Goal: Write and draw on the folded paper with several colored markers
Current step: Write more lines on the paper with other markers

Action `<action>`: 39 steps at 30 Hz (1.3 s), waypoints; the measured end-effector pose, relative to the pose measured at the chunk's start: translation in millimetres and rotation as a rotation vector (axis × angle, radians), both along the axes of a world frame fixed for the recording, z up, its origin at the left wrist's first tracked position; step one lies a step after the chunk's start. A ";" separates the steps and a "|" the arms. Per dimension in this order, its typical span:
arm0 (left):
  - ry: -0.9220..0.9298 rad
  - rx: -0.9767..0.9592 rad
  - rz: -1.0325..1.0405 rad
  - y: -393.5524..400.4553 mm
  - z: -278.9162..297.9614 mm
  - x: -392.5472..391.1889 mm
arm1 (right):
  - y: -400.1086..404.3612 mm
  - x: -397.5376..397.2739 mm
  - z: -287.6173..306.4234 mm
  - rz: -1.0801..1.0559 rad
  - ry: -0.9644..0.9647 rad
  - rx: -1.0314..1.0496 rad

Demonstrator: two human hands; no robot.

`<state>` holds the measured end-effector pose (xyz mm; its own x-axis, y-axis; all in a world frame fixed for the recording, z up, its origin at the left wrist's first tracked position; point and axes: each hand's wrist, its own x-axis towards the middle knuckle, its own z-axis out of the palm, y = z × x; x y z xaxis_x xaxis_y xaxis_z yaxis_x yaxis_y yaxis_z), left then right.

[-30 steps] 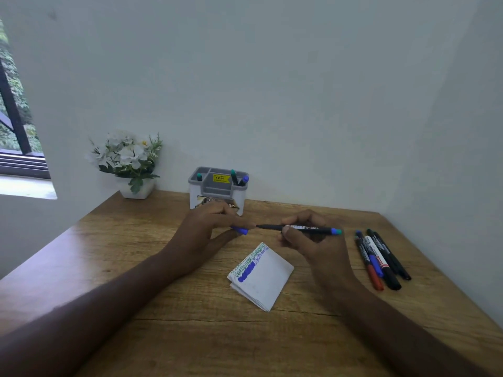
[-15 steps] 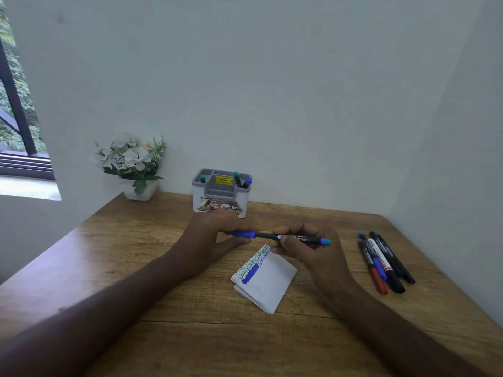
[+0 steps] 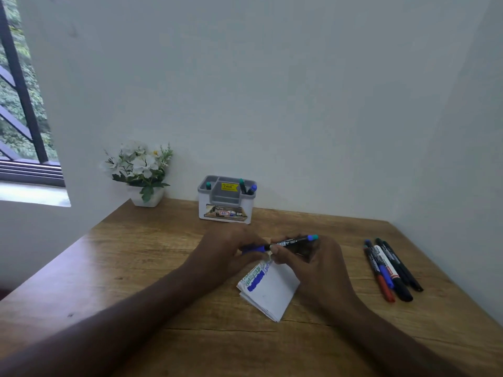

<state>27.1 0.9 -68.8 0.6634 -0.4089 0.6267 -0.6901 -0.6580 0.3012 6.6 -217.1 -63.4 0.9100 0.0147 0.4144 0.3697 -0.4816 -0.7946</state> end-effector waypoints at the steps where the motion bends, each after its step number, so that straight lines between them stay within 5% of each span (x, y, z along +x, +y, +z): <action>1: -0.018 -0.012 0.016 -2.1 0.6 -1.0 | -0.7 -0.9 1.0 0.014 -0.019 0.011; 10: 0.080 -0.045 0.155 -11.3 3.8 2.7 | 7.3 -3.5 4.0 0.009 -0.098 -0.023; 13: 0.162 -0.251 0.288 2.0 9.7 12.4 | 2.1 -3.4 1.5 0.016 -0.094 -0.068; 17: -0.134 -0.508 0.445 32.6 33.8 25.3 | -6.3 4.1 -1.9 -0.002 -0.106 -0.130; 21: -0.201 -0.608 0.598 49.4 70.9 55.9 | -8.4 6.2 -2.7 0.045 -0.085 -0.115; 31: 0.185 -0.489 0.660 50.7 53.3 102.6 | -10.1 6.8 -2.0 0.082 -0.094 -0.109; 34: 0.132 -0.541 0.623 51.3 50.8 90.3 | -9.1 4.2 -0.2 0.073 -0.091 -0.124; 39: -0.254 -0.406 0.643 35.1 45.2 36.7 | -15.9 3.1 4.3 0.028 -0.121 -0.182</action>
